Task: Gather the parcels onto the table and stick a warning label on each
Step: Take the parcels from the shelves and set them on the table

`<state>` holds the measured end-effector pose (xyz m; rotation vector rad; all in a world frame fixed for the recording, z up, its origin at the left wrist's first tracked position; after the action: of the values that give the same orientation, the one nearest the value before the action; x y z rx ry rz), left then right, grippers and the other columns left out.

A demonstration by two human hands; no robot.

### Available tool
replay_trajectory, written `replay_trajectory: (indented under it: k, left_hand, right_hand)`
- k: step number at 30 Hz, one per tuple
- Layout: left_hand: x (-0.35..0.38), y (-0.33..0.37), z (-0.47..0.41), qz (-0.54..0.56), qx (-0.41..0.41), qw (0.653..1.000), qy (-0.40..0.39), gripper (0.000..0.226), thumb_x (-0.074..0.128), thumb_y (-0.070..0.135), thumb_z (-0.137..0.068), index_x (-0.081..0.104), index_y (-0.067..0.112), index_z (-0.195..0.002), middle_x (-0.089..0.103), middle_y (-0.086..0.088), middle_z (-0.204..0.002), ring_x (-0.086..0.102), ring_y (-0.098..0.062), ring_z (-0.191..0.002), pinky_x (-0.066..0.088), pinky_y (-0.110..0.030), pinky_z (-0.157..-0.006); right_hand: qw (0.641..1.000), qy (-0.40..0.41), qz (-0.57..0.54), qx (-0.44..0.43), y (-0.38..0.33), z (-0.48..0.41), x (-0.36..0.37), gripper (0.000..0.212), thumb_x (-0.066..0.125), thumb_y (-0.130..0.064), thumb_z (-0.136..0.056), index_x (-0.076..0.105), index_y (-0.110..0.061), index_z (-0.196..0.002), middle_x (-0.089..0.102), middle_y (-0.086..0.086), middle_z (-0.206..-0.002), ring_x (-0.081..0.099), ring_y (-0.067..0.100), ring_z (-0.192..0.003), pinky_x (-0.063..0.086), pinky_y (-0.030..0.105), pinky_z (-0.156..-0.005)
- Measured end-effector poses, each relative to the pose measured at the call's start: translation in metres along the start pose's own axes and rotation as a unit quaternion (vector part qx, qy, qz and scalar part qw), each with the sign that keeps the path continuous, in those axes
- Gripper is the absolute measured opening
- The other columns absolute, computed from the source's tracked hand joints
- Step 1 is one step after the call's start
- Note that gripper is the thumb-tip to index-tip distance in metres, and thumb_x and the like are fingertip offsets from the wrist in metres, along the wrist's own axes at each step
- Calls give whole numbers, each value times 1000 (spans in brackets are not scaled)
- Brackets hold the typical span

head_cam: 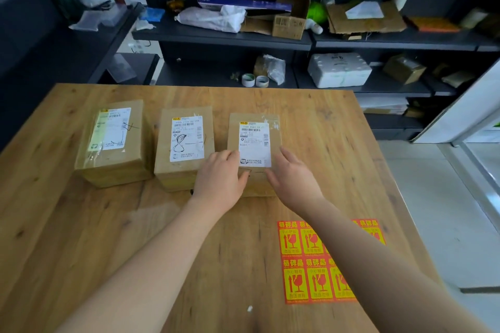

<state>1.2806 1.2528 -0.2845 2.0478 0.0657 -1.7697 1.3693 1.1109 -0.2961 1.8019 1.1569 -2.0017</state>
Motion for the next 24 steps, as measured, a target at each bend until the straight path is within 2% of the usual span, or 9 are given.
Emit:
replay_trajectory:
  k: [2,6,12,16,21,24]
  left_hand:
    - [-12,3,16,-17,0,1000,18,34,49,41,-92,54,16,-113,59,1,-111,52,-23,-104,43,-34,-85]
    - [-33,8,56,-42,-15,998,45,33,48,41,-91,56,16,-111,59,2,-109,53,-24,-105,41,-35,-87]
    - [-60,28,138,-72,-100,987,99,36,54,39,-89,60,14,-113,63,0,-110,54,-25,-107,41,-36,-89]
    - [-74,47,203,-88,-184,970,132,32,58,36,-86,62,16,-110,64,0,-112,56,-25,-106,41,-36,-88]
    - [-85,65,301,-105,-303,933,162,37,58,37,-88,61,14,-117,62,-2,-117,56,-25,-107,42,-37,-85]
    - [-93,73,364,-116,-365,904,189,37,56,37,-89,62,12,-115,63,-4,-116,56,-27,-108,41,-38,-89]
  right_hand:
    - [999,0,36,-26,-7,9,-7,34,43,-32,-97,47,-17,-127,48,4,-132,49,26,-110,42,34,-92]
    - [994,5,71,-89,-26,32,-19,44,45,-33,-97,44,-12,-135,38,7,-147,42,29,-125,31,35,-104]
    - [970,21,58,-236,-59,79,-39,40,55,-29,-93,53,-8,-127,54,10,-132,46,29,-125,33,36,-106]
    - [945,-2,29,-325,-87,114,-44,43,56,-27,-92,54,-5,-128,54,11,-133,47,29,-125,31,38,-111]
    - [898,-17,-8,-439,-131,170,-40,37,65,-21,-86,61,-1,-116,62,16,-119,58,34,-108,44,43,-99]
    - [865,-40,-26,-500,-165,210,-36,35,62,-23,-88,61,-2,-116,62,16,-119,57,34,-109,44,42,-97]
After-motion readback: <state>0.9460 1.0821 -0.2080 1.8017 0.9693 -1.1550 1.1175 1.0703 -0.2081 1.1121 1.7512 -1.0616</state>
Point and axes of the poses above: each hand's wrist, its own z-axis away from the middle knuckle, its own x-axis out of the palm, y = z × x, the point moved 1 cm from there along -z, towards the middle knuckle
